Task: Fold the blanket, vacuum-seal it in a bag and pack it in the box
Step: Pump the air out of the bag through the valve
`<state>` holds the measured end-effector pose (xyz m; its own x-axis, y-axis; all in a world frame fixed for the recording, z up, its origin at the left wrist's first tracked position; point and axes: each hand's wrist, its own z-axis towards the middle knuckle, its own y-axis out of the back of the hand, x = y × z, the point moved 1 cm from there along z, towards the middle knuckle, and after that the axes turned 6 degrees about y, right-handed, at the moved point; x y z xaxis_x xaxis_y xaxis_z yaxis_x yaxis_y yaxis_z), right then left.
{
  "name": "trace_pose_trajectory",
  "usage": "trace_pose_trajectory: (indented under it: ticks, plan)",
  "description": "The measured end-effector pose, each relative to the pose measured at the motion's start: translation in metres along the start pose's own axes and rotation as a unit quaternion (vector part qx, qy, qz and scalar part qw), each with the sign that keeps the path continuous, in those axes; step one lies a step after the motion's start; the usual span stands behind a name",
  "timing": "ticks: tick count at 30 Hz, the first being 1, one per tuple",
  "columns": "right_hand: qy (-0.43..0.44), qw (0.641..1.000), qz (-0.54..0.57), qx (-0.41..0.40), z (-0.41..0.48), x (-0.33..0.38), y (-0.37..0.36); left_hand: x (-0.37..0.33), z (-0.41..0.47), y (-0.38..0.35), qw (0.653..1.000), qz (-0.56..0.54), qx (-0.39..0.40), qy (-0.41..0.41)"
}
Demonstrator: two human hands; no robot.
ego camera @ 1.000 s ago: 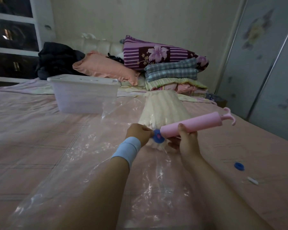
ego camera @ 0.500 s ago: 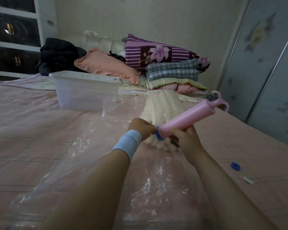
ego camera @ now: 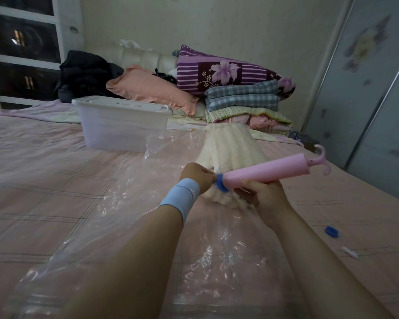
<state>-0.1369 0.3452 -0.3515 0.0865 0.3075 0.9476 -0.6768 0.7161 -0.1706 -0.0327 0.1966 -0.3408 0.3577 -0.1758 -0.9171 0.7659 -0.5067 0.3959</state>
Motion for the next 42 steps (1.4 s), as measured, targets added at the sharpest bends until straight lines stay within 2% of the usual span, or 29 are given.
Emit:
trace_pose_trajectory:
  ticks: [6,12,16,18,23,28,32,34,38,40,42]
  plan:
    - [0.010,0.999,-0.032,0.000,-0.001,0.007,0.000,-0.001,-0.001,0.001,1.000,0.018,0.001,-0.021]
    - [0.031,0.994,-0.100,-0.043,0.000,0.005,-0.006,-0.001,0.000,0.000,1.000,0.017,0.003,-0.023]
    - [0.026,0.992,-0.114,0.036,-0.001,0.013,-0.001,-0.001,0.001,0.001,0.999,0.027,0.004,-0.027]
    - [0.023,0.992,-0.119,0.044,-0.001,0.015,0.001,0.000,0.001,0.001,0.999,0.023,0.004,-0.025]
    - [0.048,0.989,-0.132,-0.049,-0.005,0.009,-0.010,-0.001,0.000,-0.001,1.000,-0.003,0.002,-0.015]
    - [0.034,0.998,-0.048,-0.028,0.002,0.001,-0.013,-0.004,-0.002,-0.002,1.000,-0.007,-0.001,-0.006]
    - [0.070,0.986,-0.121,-0.090,0.005,-0.005,-0.014,-0.003,0.000,0.001,1.000,0.000,0.002,-0.004]
    - [0.069,0.985,-0.116,-0.107,0.004,-0.009,-0.016,-0.002,0.000,0.000,1.000,0.007,0.002,-0.009]
    - [0.045,0.998,-0.015,-0.042,0.009,-0.014,-0.014,-0.002,0.003,-0.002,1.000,0.020,-0.007,-0.010]
    - [0.058,0.996,-0.052,-0.051,0.010,-0.015,-0.012,0.000,0.005,-0.002,1.000,0.024,-0.009,-0.011]
    - [0.064,0.989,-0.091,-0.102,0.007,-0.015,-0.014,0.000,0.005,-0.002,1.000,0.023,-0.008,-0.010]
